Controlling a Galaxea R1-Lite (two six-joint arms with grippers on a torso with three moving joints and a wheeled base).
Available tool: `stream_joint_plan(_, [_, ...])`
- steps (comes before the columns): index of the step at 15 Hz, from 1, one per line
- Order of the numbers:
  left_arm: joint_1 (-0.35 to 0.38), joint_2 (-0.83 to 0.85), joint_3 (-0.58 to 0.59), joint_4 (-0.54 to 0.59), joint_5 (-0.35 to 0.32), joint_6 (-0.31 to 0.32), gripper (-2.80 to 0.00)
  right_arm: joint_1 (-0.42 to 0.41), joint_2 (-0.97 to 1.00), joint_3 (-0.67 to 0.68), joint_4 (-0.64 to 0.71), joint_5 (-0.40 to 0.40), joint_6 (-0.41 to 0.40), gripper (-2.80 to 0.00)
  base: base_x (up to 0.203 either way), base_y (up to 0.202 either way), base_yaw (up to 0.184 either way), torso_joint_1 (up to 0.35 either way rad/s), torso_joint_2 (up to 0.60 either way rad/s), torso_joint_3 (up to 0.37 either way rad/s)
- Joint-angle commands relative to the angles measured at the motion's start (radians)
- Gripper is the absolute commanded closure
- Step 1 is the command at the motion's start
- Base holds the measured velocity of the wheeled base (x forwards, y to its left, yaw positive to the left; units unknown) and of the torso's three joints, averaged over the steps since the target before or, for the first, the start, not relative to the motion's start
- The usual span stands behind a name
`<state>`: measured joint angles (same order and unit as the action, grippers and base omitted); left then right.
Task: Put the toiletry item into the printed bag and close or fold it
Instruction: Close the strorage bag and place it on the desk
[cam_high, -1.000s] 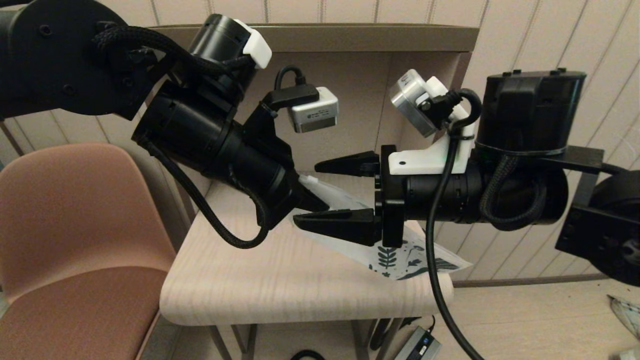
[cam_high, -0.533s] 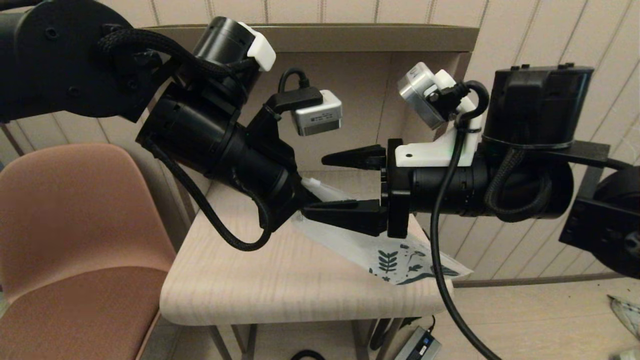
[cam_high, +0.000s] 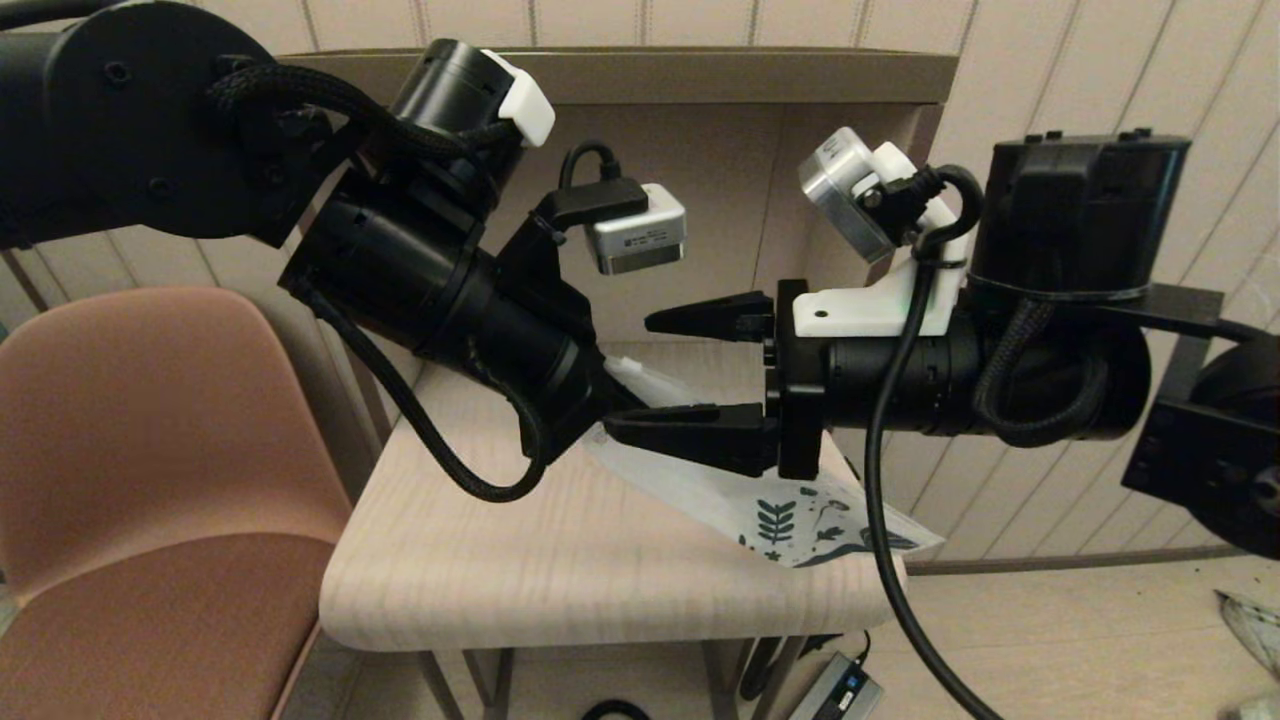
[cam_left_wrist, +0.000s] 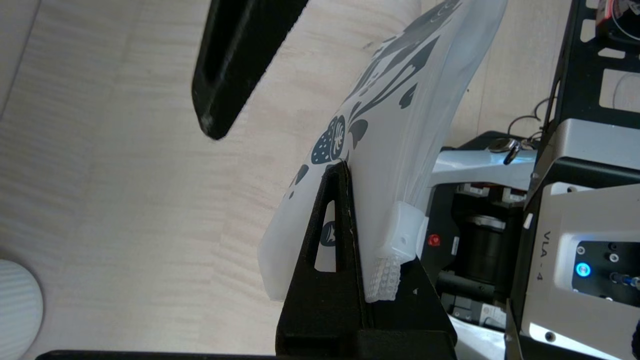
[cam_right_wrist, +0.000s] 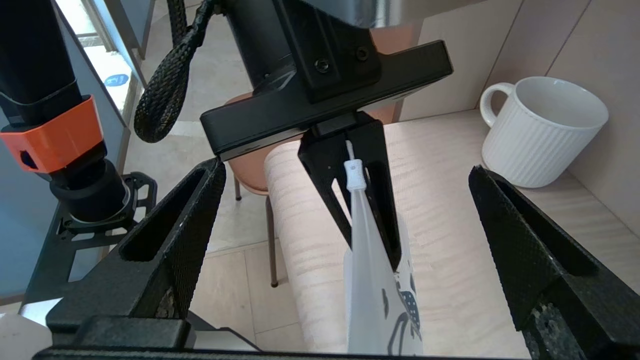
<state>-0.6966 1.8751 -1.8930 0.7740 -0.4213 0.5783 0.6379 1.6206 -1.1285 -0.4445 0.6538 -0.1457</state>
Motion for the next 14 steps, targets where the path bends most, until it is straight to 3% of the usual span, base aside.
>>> stream_joint_plan(1, [0.0, 0.002, 0.0, 0.004, -0.002, 0.005, 0.0, 0.0, 0.001, 0.0, -0.003, 0.003, -0.002, -2.8, 0.0, 0.0, 0.0, 0.0, 0.0, 0.0])
stream_joint_plan(6, [0.0, 0.003, 0.0, 0.004, -0.001, 0.005, 0.0, 0.0, 0.001, 0.018, -0.007, -0.002, -0.013, -2.8, 0.0, 0.0, 0.0, 0.0, 0.0, 0.0])
stream_joint_plan(7, [0.0, 0.001, 0.0, 0.004, -0.001, 0.005, 0.0, 0.001, 0.004, 0.018, -0.012, -0.002, -0.013, 0.0, 0.0, 0.0, 0.0, 0.0, 0.0, 0.0])
stream_joint_plan(14, [0.0, 0.005, 0.0, 0.005, 0.001, 0.005, 0.0, -0.001, 0.001, 0.013, -0.019, -0.002, -0.012, 0.0, 0.0, 0.0, 0.0, 0.0, 0.0, 0.0])
